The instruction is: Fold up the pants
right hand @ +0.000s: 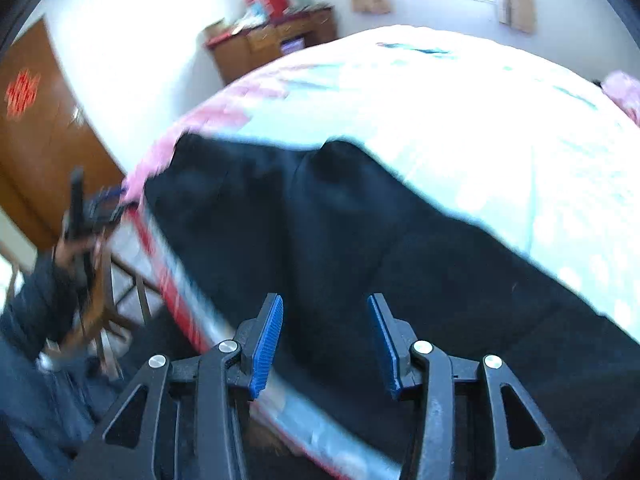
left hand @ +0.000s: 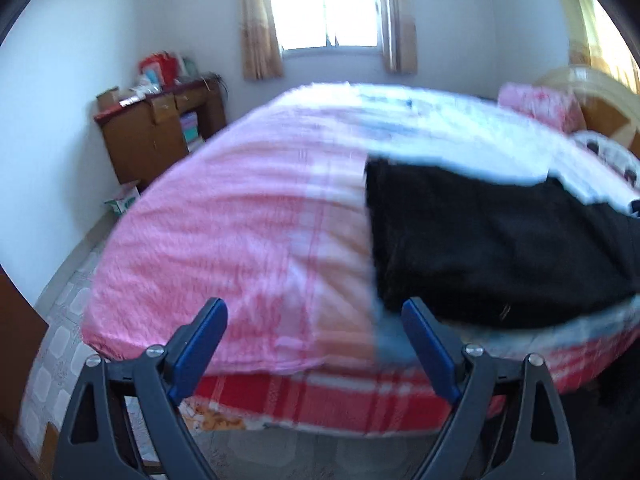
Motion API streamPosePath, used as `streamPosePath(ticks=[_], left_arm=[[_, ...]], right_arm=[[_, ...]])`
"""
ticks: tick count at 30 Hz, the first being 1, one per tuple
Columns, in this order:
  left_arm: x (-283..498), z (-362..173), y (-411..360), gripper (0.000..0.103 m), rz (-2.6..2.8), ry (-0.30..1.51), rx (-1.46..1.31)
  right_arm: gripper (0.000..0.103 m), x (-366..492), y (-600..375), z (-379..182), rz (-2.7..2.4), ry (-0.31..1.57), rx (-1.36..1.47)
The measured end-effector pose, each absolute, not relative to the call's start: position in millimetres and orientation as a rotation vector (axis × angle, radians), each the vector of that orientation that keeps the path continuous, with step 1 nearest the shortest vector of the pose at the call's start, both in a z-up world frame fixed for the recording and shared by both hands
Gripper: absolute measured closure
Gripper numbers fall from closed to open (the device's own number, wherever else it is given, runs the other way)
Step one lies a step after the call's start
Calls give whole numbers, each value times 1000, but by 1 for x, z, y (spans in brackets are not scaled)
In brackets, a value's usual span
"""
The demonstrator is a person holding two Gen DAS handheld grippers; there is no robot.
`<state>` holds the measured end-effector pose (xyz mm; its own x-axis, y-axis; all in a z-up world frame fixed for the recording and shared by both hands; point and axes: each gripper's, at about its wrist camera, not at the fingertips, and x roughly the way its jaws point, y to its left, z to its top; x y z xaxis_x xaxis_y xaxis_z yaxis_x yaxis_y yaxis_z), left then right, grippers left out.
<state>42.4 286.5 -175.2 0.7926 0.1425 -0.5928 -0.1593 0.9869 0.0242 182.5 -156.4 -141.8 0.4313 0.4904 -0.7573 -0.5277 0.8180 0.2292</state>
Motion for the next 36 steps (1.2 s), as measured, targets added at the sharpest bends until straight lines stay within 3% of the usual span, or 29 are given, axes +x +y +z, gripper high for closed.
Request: streamPosePath(ticks=[3, 12, 20, 22, 23, 36], left_arm=[[56, -159, 264, 2, 108, 586, -77], [127, -164, 195, 2, -10, 613, 2], [141, -194, 198, 2, 22, 723, -3], [142, -200, 207, 2, 39, 735, -33], [143, -202, 211, 0, 43, 739, -49], [155, -215, 228, 0, 53, 751, -136]], right_arm=[[57, 222, -152, -133, 618, 920, 59], [57, 325, -88, -153, 690, 1079, 237], [58, 358, -70, -193, 713, 1236, 309], [77, 363, -68, -196, 716, 1239, 325], [93, 365, -69, -198, 710, 1234, 330], [98, 388, -78, -218, 608, 1197, 348]])
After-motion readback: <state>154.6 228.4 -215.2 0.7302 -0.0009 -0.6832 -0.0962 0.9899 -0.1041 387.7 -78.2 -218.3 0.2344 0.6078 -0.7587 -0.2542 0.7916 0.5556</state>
